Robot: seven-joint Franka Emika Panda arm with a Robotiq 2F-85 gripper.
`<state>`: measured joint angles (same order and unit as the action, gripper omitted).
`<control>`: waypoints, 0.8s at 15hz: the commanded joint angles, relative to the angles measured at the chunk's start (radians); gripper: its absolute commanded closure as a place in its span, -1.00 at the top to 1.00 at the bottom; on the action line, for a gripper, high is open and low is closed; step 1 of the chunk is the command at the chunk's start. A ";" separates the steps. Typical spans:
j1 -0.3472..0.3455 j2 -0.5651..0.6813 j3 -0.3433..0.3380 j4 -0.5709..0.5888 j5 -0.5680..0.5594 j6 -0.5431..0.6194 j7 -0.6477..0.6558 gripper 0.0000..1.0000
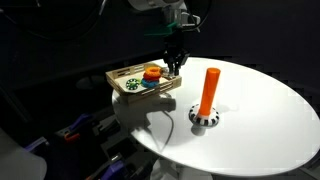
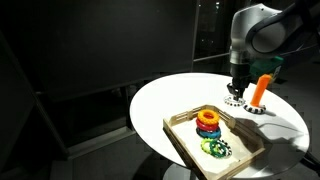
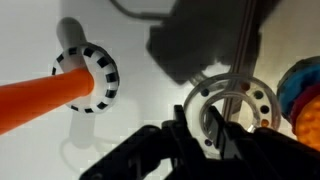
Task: Take the clear ring off of the tray
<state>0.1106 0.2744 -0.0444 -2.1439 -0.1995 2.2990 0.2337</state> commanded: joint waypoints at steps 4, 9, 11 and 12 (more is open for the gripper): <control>-0.030 -0.023 -0.041 -0.062 -0.076 -0.014 0.057 -0.83; -0.032 -0.013 -0.051 -0.106 -0.111 0.031 0.114 -0.83; -0.028 -0.008 -0.052 -0.128 -0.119 0.063 0.141 -0.83; -0.025 -0.004 -0.054 -0.135 -0.125 0.075 0.152 -0.83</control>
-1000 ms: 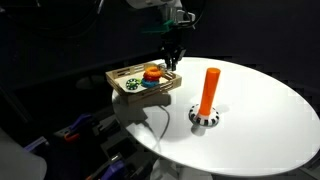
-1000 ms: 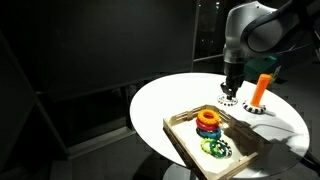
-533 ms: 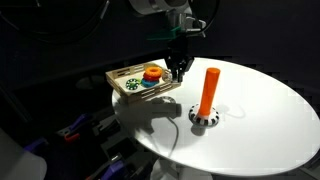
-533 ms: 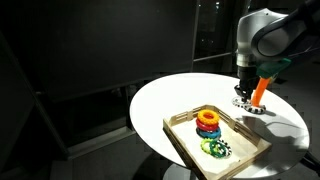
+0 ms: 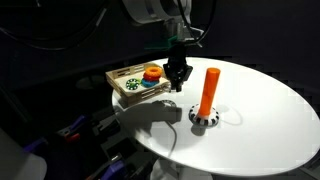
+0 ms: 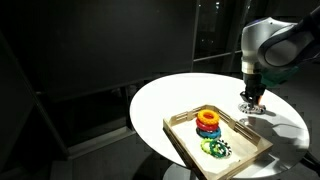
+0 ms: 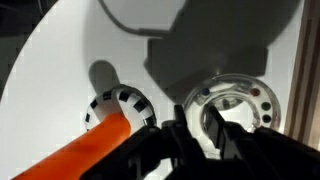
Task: Take the clear ring off of the tray
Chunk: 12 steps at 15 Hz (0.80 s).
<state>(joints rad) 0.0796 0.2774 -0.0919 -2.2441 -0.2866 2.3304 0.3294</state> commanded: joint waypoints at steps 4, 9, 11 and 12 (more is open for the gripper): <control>0.012 0.015 -0.014 -0.061 -0.059 0.095 0.101 -0.84; 0.016 0.056 -0.029 -0.074 -0.060 0.141 0.144 -0.85; 0.019 0.075 -0.037 -0.073 -0.055 0.153 0.152 -0.85; 0.021 0.083 -0.041 -0.072 -0.054 0.157 0.155 -0.85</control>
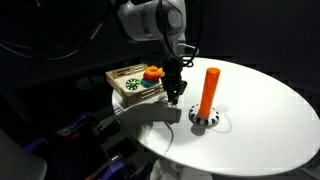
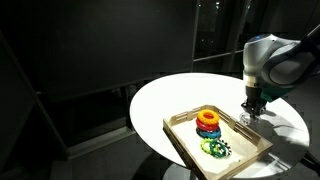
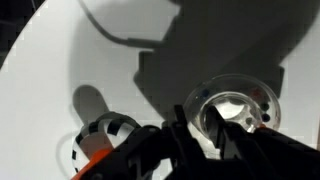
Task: Take the clear ring off of the tray
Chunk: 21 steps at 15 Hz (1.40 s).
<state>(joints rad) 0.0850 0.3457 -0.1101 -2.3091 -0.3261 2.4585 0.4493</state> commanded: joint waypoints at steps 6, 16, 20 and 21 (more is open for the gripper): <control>0.032 0.031 -0.041 -0.004 -0.015 0.034 0.040 -0.73; 0.035 -0.057 -0.021 -0.019 0.011 -0.014 -0.021 1.00; 0.019 -0.130 0.015 -0.016 0.052 -0.074 -0.090 1.00; 0.012 -0.148 0.029 -0.014 0.077 -0.091 -0.120 1.00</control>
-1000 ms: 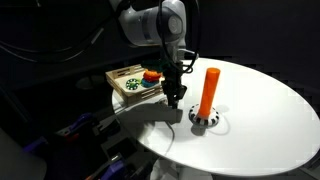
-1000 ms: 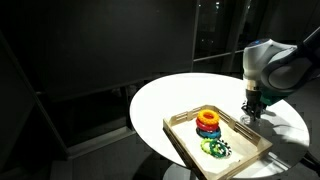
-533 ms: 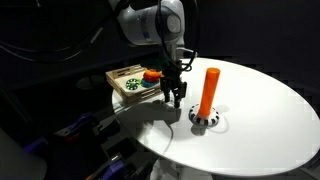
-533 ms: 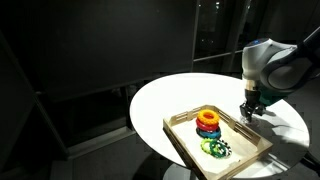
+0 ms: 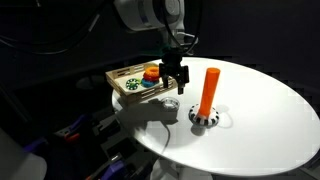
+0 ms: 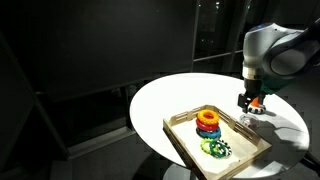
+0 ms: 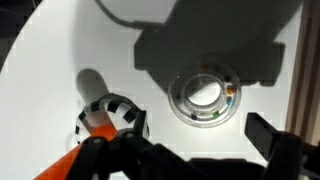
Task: Take the clear ring off of the tray
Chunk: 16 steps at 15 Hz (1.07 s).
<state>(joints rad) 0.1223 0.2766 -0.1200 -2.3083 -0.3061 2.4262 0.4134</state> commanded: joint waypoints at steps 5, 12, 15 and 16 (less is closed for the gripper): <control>-0.046 -0.163 0.104 0.012 0.206 -0.183 -0.255 1.00; -0.048 -0.306 0.130 0.050 0.277 -0.436 -0.313 1.00; -0.045 -0.384 0.141 0.058 0.261 -0.500 -0.281 1.00; -0.044 -0.409 0.146 0.063 0.256 -0.515 -0.272 1.00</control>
<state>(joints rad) 0.0921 -0.0539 0.0030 -2.2540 -0.0414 1.9719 0.1212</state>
